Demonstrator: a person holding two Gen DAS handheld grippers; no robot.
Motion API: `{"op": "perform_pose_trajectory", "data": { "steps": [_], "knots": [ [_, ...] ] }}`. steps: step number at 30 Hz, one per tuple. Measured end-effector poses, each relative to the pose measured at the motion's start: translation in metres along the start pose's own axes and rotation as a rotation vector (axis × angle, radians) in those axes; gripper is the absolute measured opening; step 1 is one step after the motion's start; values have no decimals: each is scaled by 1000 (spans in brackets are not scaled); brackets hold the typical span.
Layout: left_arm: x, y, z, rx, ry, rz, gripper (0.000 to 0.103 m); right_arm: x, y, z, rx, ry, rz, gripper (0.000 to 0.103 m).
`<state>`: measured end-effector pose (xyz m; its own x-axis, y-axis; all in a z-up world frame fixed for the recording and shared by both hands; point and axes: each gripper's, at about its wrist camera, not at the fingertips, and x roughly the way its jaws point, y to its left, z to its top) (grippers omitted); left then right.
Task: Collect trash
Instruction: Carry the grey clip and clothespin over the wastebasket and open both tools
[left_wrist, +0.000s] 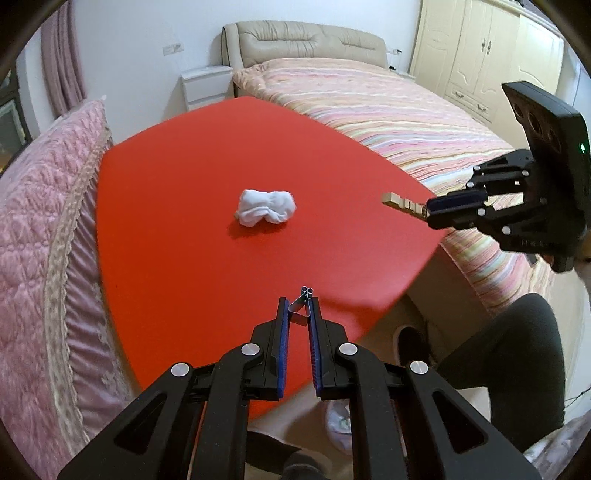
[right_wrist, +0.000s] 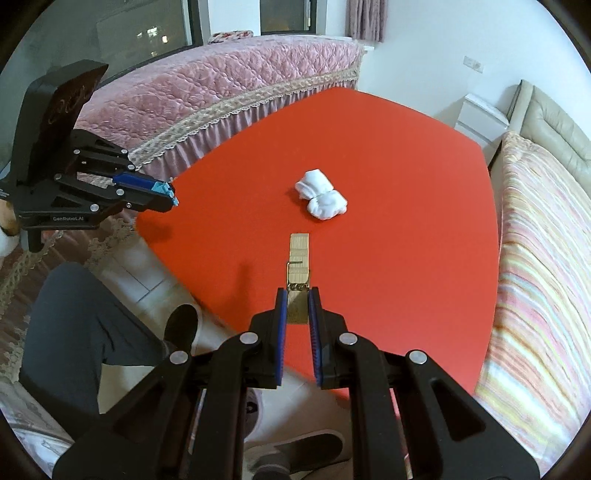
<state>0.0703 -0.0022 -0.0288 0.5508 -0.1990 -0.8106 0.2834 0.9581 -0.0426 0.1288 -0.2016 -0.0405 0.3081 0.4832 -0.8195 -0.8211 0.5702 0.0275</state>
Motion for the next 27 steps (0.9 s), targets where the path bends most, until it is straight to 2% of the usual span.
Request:
{"op": "perform_pose_trajectory", "data": {
  "steps": [14,27],
  "knots": [
    [-29,-58,-50,7,-9,-36,11,-40,56,-56,62,2,40,11],
    [-29,-87,-105,-20,43,-60,11,-44,89,-109,112,45,90,11]
  ]
}}
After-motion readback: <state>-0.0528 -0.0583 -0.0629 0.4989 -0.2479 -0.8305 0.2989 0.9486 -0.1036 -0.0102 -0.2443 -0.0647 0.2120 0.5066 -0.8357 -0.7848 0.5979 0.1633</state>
